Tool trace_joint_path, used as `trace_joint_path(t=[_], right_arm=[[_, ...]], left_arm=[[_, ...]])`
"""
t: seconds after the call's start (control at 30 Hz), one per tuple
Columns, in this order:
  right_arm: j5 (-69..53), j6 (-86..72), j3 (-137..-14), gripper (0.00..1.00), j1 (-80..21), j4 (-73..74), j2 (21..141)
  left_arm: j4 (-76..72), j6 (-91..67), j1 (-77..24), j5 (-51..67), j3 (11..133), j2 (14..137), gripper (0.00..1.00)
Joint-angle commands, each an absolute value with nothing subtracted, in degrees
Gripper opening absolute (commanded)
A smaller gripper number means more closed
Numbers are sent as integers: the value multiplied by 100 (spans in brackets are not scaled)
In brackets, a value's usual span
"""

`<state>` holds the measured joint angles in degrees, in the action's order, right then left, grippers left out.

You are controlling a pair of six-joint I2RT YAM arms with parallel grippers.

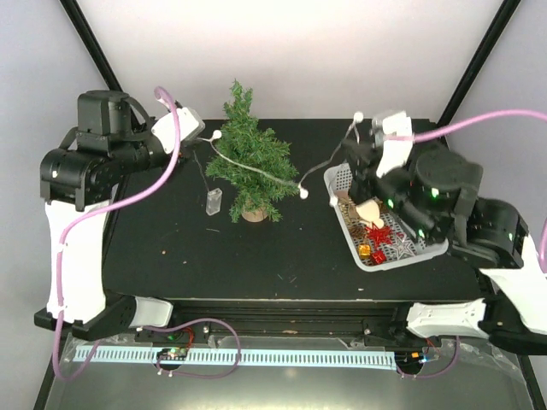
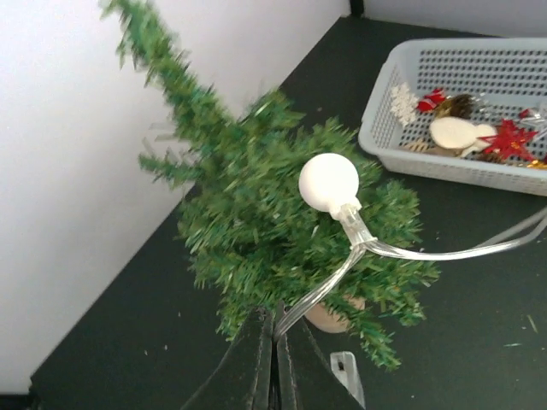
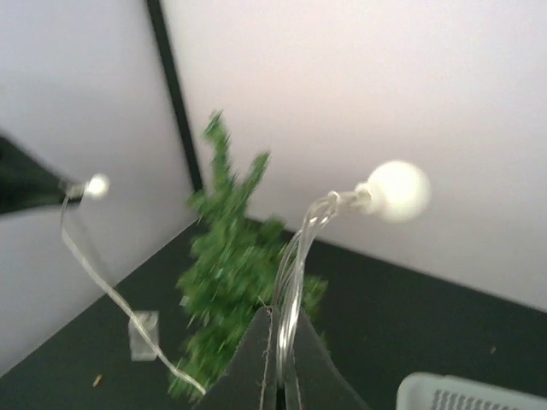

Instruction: Decorate the small christmas tree

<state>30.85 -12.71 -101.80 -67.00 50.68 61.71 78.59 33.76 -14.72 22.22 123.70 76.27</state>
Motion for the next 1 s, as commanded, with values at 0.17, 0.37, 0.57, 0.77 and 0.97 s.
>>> trace_joint_path(t=[0.17, 0.37, 0.57, 0.77, 0.97], right_arm=[[2056, -592, -13663, 1, -4922, 5465, 8349], [25, -1788, -14157, 1, -3257, 4734, 8740], [-1074, -3346, -13433, 1, -2273, 2941, 8793], [-1399, -4158, -14031, 1, -1878, 2499, 9635], [-1581, -4770, -14183, 1, -1671, 1947, 10341]], left_arm=[[7512, 3450, 32, 4411, 12241, 8172, 2], [7187, 3197, 609, 5450, 12407, 8359, 1], [6362, 2094, 1134, 6355, 12643, 8678, 2], [5455, 879, 1551, 7102, 12792, 9119, 2], [5078, 334, 1644, 7338, 12990, 9470, 2]])
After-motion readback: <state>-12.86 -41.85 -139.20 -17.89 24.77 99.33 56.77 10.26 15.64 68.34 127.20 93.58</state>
